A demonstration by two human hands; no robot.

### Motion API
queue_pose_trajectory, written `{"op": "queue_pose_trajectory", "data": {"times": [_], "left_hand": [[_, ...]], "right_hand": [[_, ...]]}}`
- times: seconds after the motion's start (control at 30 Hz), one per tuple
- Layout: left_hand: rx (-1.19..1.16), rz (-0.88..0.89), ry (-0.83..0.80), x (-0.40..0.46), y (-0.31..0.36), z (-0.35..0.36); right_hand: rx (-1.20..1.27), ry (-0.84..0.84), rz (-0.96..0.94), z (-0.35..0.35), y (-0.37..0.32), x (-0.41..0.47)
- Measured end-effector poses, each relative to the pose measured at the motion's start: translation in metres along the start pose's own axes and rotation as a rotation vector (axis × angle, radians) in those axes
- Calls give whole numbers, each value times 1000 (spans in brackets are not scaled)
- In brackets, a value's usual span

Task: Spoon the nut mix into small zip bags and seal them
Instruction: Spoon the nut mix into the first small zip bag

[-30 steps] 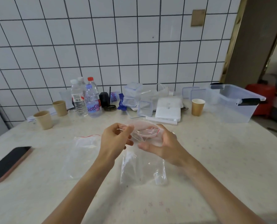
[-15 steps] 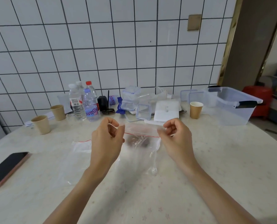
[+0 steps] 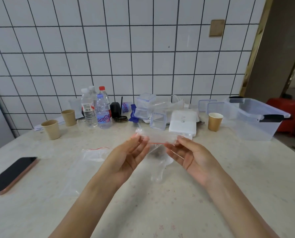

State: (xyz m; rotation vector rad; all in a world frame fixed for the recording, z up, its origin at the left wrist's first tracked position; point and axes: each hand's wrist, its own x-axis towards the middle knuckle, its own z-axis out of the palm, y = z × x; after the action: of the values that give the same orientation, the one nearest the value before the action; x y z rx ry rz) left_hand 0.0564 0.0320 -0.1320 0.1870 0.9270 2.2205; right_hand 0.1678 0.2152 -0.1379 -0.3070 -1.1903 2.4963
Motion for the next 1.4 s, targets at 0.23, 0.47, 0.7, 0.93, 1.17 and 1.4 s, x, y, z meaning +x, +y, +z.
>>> {"op": "queue_pose_trajectory", "data": {"times": [0.23,0.47,0.7,0.93,1.17,1.4], "left_hand": [[434,115,21,2,-17,-5],[135,-37,-46,-1,-12,-3],[111,-12,-142,-2,-15,-6],[710,480,154,1,-29,-8],[971,760,331,4,-32,-19],[484,352,211,1,-30,-24]], "right_hand": [[57,-61,61,5,5,0],[23,-59,28,8,12,-1],[-144,-137,-65,5,17,-4],[-389,225,-171,9,29,-3],[-281,366,-192,-3,31,-1],[15,261,-75,-11,33,-2]]}}
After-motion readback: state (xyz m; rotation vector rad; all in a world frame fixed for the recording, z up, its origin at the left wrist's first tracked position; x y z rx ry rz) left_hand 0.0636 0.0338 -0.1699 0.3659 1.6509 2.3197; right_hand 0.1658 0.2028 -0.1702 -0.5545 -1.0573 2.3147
